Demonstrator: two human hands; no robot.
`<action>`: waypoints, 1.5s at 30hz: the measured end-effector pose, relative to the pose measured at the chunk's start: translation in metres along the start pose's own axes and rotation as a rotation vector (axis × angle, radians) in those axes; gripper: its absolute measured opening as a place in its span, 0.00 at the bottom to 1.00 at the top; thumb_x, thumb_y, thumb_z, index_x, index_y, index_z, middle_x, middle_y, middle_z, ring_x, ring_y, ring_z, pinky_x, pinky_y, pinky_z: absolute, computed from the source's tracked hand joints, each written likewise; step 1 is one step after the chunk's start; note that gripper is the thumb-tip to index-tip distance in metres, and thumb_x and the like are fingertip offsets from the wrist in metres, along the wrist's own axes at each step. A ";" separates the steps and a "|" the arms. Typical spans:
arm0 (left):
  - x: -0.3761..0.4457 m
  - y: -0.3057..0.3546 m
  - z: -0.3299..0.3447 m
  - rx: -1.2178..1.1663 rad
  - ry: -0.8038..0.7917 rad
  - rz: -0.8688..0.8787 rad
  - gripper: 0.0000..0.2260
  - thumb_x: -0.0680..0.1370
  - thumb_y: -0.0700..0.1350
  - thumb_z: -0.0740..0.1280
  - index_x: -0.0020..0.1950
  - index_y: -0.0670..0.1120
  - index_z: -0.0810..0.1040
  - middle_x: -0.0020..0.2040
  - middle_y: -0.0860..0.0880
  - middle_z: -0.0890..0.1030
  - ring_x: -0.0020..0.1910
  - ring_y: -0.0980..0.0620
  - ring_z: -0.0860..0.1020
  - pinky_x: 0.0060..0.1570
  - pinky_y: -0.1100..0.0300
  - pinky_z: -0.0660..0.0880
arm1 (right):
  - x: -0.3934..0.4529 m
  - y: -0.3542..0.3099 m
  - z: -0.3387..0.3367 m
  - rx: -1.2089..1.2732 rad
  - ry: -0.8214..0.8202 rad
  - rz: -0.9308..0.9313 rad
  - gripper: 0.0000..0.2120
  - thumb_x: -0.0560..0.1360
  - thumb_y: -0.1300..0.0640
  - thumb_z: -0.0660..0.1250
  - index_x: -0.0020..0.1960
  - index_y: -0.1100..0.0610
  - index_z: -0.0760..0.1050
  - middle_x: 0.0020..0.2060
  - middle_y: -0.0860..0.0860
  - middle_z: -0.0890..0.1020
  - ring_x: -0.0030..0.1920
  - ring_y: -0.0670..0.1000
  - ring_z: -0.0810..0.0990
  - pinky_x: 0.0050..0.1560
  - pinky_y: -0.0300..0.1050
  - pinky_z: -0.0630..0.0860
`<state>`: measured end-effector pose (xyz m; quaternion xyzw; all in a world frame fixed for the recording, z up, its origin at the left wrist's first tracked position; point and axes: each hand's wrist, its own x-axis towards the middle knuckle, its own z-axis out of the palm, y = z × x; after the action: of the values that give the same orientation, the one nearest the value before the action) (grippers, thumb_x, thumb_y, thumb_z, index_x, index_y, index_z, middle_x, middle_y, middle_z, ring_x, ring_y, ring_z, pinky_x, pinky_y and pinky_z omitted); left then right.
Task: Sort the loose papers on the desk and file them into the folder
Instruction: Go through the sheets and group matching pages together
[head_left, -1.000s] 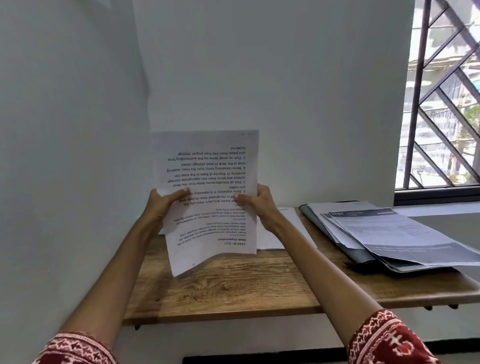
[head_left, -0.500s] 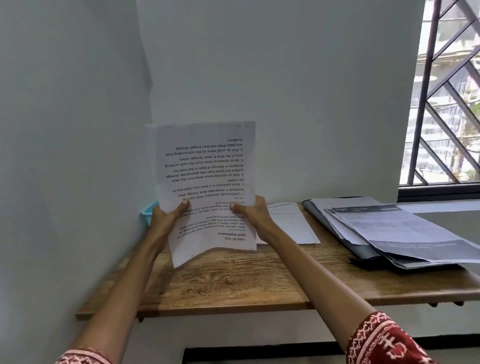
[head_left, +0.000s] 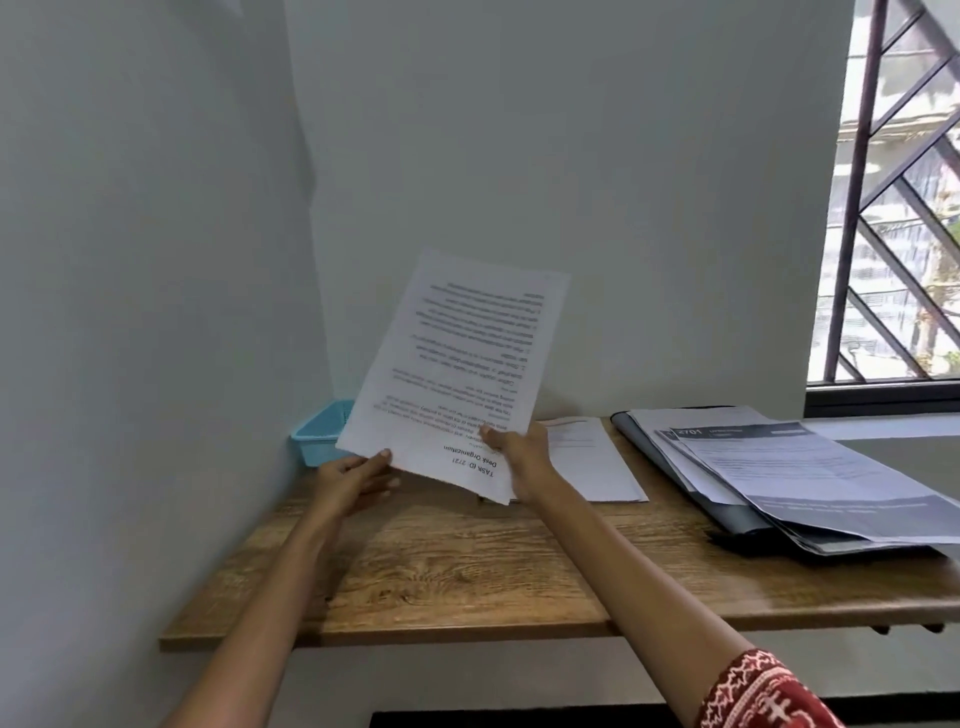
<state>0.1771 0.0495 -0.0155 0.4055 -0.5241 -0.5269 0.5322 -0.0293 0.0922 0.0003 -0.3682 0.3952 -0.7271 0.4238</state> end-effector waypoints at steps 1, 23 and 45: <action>-0.002 -0.001 0.006 -0.060 -0.001 -0.021 0.10 0.75 0.39 0.69 0.55 0.38 0.77 0.44 0.41 0.82 0.33 0.51 0.82 0.31 0.64 0.79 | -0.001 0.004 0.004 0.047 0.036 0.027 0.14 0.72 0.73 0.68 0.55 0.61 0.76 0.47 0.56 0.81 0.43 0.55 0.82 0.40 0.50 0.80; 0.003 0.051 -0.021 0.275 0.056 0.172 0.13 0.79 0.42 0.64 0.61 0.38 0.75 0.56 0.38 0.79 0.48 0.43 0.78 0.52 0.49 0.74 | 0.029 -0.047 -0.080 -0.254 -0.203 0.066 0.15 0.73 0.67 0.68 0.59 0.63 0.76 0.51 0.56 0.82 0.48 0.53 0.82 0.44 0.43 0.81; -0.016 -0.019 -0.006 0.142 0.068 0.063 0.14 0.79 0.41 0.62 0.64 0.40 0.73 0.60 0.39 0.78 0.59 0.39 0.76 0.60 0.44 0.71 | 0.006 -0.006 -0.074 -0.252 -0.172 0.006 0.13 0.69 0.70 0.72 0.52 0.62 0.78 0.46 0.57 0.85 0.46 0.54 0.85 0.49 0.50 0.81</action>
<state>0.1823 0.0628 -0.0370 0.4432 -0.5544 -0.4572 0.5358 -0.0975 0.1076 -0.0241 -0.4783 0.4464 -0.6363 0.4087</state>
